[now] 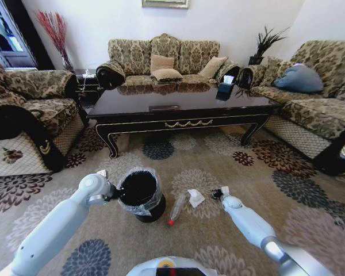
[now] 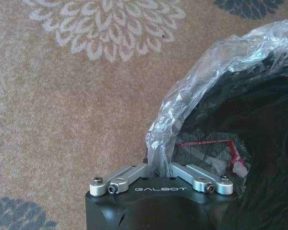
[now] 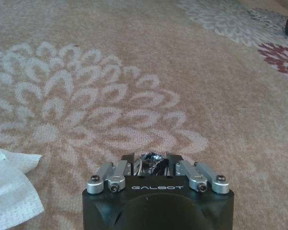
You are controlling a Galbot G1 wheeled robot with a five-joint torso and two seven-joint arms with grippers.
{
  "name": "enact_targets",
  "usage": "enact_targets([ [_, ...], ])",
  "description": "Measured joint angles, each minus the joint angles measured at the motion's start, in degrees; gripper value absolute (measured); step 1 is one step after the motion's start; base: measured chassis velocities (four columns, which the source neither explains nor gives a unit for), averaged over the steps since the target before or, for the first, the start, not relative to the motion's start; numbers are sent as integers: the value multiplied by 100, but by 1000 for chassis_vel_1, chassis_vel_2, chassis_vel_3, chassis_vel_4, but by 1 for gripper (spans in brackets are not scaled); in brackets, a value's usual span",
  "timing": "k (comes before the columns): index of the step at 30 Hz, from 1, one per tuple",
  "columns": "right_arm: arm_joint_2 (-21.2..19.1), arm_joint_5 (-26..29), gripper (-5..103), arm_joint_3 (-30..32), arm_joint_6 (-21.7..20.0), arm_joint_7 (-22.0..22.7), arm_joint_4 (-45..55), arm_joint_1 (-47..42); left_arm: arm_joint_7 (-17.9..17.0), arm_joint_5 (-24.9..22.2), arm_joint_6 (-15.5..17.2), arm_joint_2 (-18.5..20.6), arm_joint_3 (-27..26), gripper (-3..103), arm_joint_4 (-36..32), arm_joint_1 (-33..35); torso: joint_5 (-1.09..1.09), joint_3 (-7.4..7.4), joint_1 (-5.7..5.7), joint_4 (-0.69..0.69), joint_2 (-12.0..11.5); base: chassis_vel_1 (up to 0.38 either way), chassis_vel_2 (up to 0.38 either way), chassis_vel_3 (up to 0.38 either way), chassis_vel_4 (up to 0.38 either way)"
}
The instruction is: Move to the front of the table and pick up the trash from the floor, then place it into the trash bin.
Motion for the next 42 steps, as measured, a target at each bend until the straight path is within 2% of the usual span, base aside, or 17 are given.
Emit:
enact_targets([
  [11,-152,77,32,-26,-34,111,244,-107,7,0,0,-15,46,0,-3,-43,2,1,0,-2,0,0,0,0,0],
  [18,-588,523,32,7,-255,306,1248,-432,8,1,0,-59,178,0,-37,-136,2,1,0,-1,0,0,0,0,0],
  [22,-999,997,32,252,-474,469,2465,-811,-30,31,-1,-264,626,0,18,-582,1,1,0,0,0,0,0,0,0],
  [23,-999,997,32,252,-474,469,2465,-811,-30,31,-1,-264,626,0,18,-582,1,1,0,0,0,0,0,0,0],
  [27,-1376,1311,32,712,-610,646,3641,-1324,-99,66,-63,-604,1433,0,218,-1432,2,1,0,-3,0,0,0,0,0],
  [29,-1410,1327,32,761,-613,669,3745,-1375,-107,66,-69,-640,1519,0,246,-1517,3,1,0,-3,0,0,0,0,0],
  [32,-1743,1465,32,1161,-618,907,4671,-1815,-153,71,-85,-1006,2394,0,604,-2272,2,1,0,-1,0,0,0,0,0],
  [35,-1894,1524,32,1327,-611,963,4986,-1975,-178,82,-86,-1196,2768,0,840,-2593,2,1,0,-3,0,0,0,0,0],
  [38,-2251,1253,32,1916,-416,937,5652,-2408,-218,155,-86,-1563,3470,0,1286,-3176,3,1,0,-3,0,0,0,0,0],
  [40,-2306,1226,32,2027,-396,931,5759,-2470,-223,166,-86,-1626,3560,0,1357,-3249,3,1,0,-3,0,0,0,0,0],
  [42,-2500,1217,32,2404,-345,915,6187,-2700,-238,207,-86,-1928,3812,0,1637,-3476,2,1,0,-1,0,0,0,0,0],
])
